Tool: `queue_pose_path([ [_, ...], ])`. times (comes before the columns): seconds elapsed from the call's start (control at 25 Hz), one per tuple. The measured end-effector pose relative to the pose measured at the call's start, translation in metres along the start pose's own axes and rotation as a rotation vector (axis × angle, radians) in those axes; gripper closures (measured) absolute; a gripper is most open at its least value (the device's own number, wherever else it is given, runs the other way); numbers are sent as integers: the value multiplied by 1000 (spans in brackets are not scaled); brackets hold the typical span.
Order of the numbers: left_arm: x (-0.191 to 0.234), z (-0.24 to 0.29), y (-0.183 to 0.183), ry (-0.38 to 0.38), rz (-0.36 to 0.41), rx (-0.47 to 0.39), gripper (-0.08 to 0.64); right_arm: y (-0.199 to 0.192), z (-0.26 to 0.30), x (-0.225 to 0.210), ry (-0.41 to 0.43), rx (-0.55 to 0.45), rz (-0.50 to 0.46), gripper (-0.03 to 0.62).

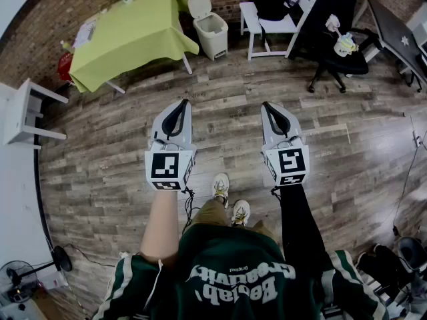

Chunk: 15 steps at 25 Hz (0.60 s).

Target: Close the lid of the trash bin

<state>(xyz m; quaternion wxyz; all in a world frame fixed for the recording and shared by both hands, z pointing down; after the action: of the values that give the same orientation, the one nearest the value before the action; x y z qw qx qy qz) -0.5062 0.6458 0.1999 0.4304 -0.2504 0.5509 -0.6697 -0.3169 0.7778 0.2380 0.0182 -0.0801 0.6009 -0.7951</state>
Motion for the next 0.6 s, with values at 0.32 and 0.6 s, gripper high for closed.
queue_pose_path([
  [0.32, 27, -4, 15, 32, 81, -47, 552, 23, 7, 11, -46, -15, 21, 580],
  [0.6, 84, -2, 17, 24, 30, -80, 552, 53, 40, 41, -69, -34, 17, 580],
])
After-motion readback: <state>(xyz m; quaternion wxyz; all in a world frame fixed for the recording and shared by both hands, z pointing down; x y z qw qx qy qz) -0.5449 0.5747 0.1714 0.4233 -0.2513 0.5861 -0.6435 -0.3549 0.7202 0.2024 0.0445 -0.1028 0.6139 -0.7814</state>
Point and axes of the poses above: the fingertips, and each gripper's own axes: z forward along the fingers, x to its left, y out of its top, the point moved 6 cm from there along -z, backward along the fingers, and after that the axes turned 8 degrees about x, right-handed, at the moved point
